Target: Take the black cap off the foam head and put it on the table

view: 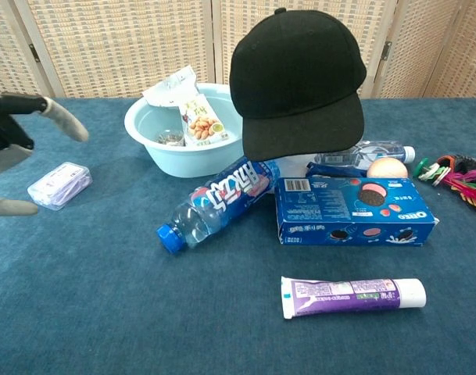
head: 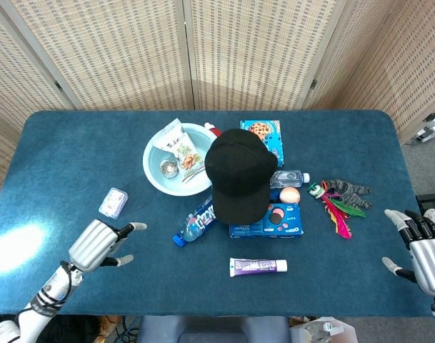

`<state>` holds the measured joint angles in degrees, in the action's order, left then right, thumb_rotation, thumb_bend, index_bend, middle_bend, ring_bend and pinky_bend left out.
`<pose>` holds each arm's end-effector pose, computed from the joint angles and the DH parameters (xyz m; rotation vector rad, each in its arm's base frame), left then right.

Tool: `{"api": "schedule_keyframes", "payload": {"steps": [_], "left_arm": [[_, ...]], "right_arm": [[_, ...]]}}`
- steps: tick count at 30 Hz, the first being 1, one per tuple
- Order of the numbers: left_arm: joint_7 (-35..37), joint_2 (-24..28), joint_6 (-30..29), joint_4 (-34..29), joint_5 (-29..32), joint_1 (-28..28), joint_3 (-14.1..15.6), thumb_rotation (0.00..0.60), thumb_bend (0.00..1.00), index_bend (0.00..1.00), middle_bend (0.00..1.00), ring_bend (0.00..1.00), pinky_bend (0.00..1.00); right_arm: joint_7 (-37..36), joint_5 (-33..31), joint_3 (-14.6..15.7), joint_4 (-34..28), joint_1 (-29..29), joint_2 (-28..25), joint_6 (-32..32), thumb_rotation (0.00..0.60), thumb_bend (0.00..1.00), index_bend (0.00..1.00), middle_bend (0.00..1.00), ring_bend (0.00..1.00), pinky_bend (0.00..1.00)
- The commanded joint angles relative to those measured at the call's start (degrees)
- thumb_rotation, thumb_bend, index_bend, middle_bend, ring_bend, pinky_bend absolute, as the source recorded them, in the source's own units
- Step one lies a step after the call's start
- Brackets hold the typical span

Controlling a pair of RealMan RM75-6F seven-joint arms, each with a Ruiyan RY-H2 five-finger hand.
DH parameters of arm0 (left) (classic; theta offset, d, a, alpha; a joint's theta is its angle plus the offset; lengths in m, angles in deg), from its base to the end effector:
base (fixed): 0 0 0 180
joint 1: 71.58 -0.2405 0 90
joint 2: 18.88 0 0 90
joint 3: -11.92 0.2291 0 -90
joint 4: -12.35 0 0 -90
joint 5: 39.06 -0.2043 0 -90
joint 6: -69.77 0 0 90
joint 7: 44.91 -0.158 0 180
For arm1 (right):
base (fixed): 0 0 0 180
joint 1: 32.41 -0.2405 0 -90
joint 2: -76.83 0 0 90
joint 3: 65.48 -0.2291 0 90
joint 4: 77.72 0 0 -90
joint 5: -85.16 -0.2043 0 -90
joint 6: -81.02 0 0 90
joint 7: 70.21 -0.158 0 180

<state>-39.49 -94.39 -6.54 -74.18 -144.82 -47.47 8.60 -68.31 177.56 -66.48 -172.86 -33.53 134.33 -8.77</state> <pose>-0.1662 0.2514 0.0637 -1.9289 -0.7225 -1.3187 -0.2768 -0.1668 0.1809 1.4484 -0.7869 0.8718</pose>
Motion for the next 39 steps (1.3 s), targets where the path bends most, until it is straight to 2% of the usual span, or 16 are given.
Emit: {"api": "schedule_keyframes", "payload": {"steps": [1, 5, 10, 12, 18, 30, 39], "left_arm": [[2.6, -3.5, 0.7, 3.3, -1.7, 3.4, -0.8, 0.6, 0.0, 0.35, 0.94, 0.98, 1.0], [4.3, -7.8, 0.1, 6.6, -2.5, 6.4, -1.8, 0.6, 0.03, 0.38, 0.97, 1.0, 1.0], [5.4, -12.7, 0.9, 10.6, -1.9, 9.8, -2.7, 0.6, 0.14, 0.4, 0.97, 1.0, 1.0], [5.2, -14.2, 1.7, 11.9, -1.4, 11.1, -3.0, 0.6, 0.16, 0.39, 0.97, 1.0, 1.0], [4.4, -18.3, 3.6, 13.8, 1.1, 14.1, -4.0, 0.6, 0.27, 0.38, 0.97, 1.0, 1.0], [-1.1, -25.8, 5.5, 16.3, 7.2, 17.5, -6.7, 0.6, 0.28, 0.33, 0.97, 1.0, 1.0], [-3.8, -30.4, 4.5, 20.1, 8.6, 19.0, -6.8, 0.6, 0.28, 0.33, 0.97, 1.0, 1.0]], "right_arm": [[0.0, 0.0, 0.1, 0.1, 0.1, 0.0, 0.0, 0.6, 0.1, 0.16, 0.22, 0.14, 0.21], [-0.1, -0.1, 0.1, 0.1, 0.3, 0.0, -0.1, 0.6, 0.1, 0.16, 0.22, 0.14, 0.21], [0.0, -0.3, 0.1, 0.2, 0.3, 0.1, 0.1, 0.6, 0.1, 0.16, 0.22, 0.14, 0.21], [0.1, -0.4, 0.1, 0.1, 0.3, 0.0, 0.1, 0.6, 0.1, 0.16, 0.22, 0.14, 0.21], [0.0, -0.9, 0.1, 0.3, 0.4, 0.0, 0.4, 0.6, 0.1, 0.16, 0.22, 0.14, 0.21], [-0.8, -1.7, 0.0, 1.0, 0.8, -0.1, 0.6, 0.6, 0.1, 0.16, 0.22, 0.14, 0.21], [-1.6, -2.2, 0.0, 1.7, 1.3, -0.4, 0.3, 0.6, 0.1, 0.16, 0.22, 0.14, 0.21]]}}
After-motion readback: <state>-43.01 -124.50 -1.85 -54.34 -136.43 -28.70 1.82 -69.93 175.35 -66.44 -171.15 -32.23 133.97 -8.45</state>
